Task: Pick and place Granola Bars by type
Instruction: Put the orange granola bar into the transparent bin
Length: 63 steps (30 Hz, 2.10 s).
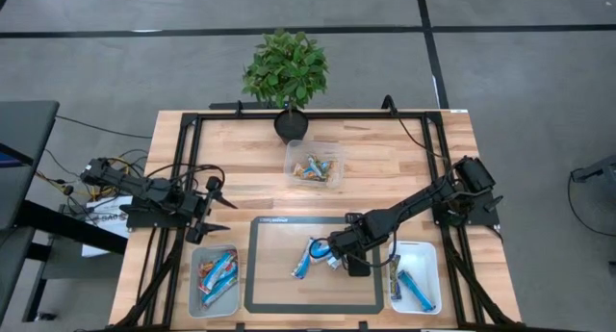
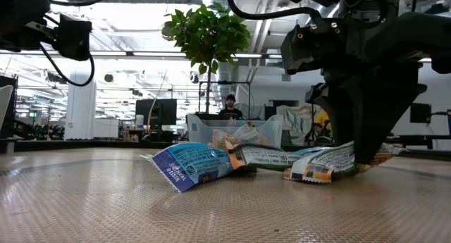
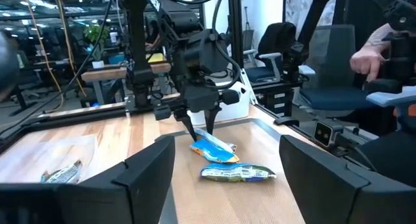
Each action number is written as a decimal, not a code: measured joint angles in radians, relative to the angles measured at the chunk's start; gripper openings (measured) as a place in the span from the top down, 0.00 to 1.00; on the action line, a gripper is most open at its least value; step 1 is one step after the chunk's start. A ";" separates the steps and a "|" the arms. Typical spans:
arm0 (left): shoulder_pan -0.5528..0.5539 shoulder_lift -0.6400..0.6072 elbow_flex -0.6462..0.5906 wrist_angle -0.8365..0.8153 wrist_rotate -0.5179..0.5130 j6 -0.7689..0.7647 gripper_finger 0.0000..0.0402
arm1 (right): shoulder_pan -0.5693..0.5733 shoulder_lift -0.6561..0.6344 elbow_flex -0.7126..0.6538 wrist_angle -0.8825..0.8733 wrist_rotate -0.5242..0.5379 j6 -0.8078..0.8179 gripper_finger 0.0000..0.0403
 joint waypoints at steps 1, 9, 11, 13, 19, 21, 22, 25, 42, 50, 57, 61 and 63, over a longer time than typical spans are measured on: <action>0.000 0.000 0.000 -0.001 0.003 0.001 0.33 | 0.000 0.000 0.000 0.002 0.000 0.000 0.64; 0.000 0.000 -0.001 -0.001 0.004 0.004 0.33 | -0.001 0.000 0.000 0.006 0.001 -0.006 0.66; 0.000 0.000 -0.001 -0.001 0.004 0.005 0.33 | -0.001 0.000 0.000 0.005 0.001 -0.006 0.66; 0.000 0.000 -0.001 -0.001 0.005 -0.004 0.33 | 0.000 0.000 0.000 0.003 0.002 -0.007 0.67; 0.000 0.000 -0.002 -0.001 0.005 0.004 0.33 | -0.002 0.000 0.000 0.004 0.012 -0.020 0.72; 0.000 0.000 -0.002 -0.001 0.005 -0.001 0.33 | -0.006 0.000 0.000 0.005 0.020 -0.033 0.74; 0.000 0.000 -0.002 -0.001 0.005 0.000 0.33 | -0.008 0.000 0.000 0.005 0.024 -0.035 0.76; 0.000 0.000 -0.002 -0.001 0.005 0.006 0.33 | -0.013 0.000 0.000 0.008 0.027 -0.047 0.81; 0.000 0.000 -0.002 -0.001 0.006 -0.004 0.33 | -0.029 -0.035 0.000 0.018 0.004 -0.033 0.96; 0.000 0.000 -0.002 -0.001 0.006 -0.001 0.33 | -0.057 -0.146 0.000 0.022 0.002 -0.031 0.98; 0.000 0.000 -0.002 -0.001 0.006 -0.001 0.33 | -0.160 -0.186 0.011 0.133 0.035 -0.133 0.97; 0.000 0.000 -0.002 -0.001 0.006 0.000 0.33 | -0.237 -0.182 0.073 0.156 0.104 -0.227 0.96; 0.000 0.000 -0.002 -0.001 0.006 -0.003 0.33 | -0.275 -0.182 0.106 0.159 0.170 -0.275 0.97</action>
